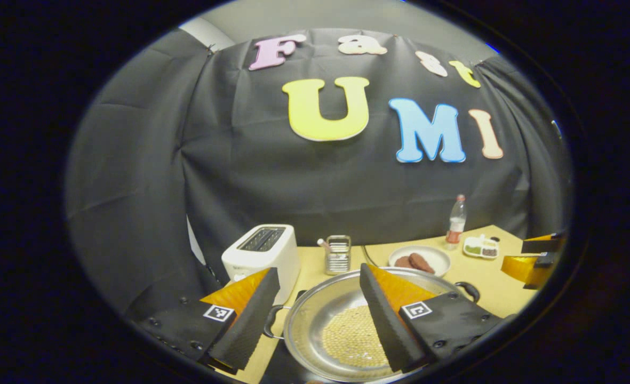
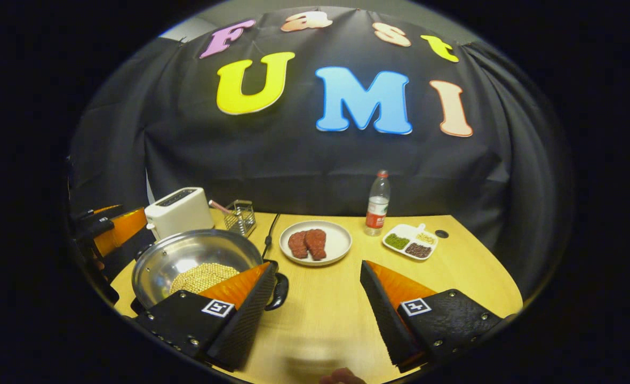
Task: First push the handle of the pot to place it horizontally, then grasp the pot with both hands and set it on the induction cooktop.
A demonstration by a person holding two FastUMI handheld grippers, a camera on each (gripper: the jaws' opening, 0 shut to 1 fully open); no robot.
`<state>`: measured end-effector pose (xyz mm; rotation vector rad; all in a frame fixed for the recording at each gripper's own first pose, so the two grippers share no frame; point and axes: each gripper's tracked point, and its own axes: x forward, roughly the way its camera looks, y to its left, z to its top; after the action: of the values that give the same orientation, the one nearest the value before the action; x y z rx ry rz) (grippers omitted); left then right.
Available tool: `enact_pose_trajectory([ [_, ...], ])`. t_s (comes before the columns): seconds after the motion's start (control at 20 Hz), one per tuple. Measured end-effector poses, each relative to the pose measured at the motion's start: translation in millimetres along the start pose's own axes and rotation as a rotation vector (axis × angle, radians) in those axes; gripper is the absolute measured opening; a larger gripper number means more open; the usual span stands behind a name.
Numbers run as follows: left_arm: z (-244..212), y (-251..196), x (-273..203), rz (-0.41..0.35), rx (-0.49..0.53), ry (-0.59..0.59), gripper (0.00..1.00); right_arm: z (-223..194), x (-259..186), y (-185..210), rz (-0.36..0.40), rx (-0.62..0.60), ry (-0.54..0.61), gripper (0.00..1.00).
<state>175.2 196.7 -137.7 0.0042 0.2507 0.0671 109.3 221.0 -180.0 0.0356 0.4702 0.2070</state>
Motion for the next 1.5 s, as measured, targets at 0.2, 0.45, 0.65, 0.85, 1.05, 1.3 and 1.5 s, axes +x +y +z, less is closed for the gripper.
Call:
enact_pose_trajectory([
  [0.2,46,-63,-53,-0.027,-0.024,-0.089,0.94,44,-66,-72,-0.038,0.019,-0.161,0.97],
  [0.45,85,-158,-131,-0.051,-0.038,-0.176,0.98,59,-130,-152,-0.052,0.003,-0.222,0.97],
  [0.65,99,-210,-180,-0.058,-0.033,-0.207,0.98,64,-171,-190,-0.031,0.007,-0.251,0.98],
  [0.85,113,-236,-210,-0.062,-0.035,-0.223,1.0,74,-201,-199,-0.028,-0.008,-0.303,0.98],
  [1.05,123,-242,-227,-0.07,0.01,-0.253,0.99,82,-219,-200,-0.03,0.002,-0.331,0.98],
  [1.3,127,-230,-241,-0.071,0.009,-0.27,0.99,94,-231,-192,-0.043,-0.007,-0.365,0.98],
  [1.5,129,-214,-252,-0.065,0.01,-0.286,0.93,100,-242,-184,-0.065,-0.01,-0.397,0.98],
])
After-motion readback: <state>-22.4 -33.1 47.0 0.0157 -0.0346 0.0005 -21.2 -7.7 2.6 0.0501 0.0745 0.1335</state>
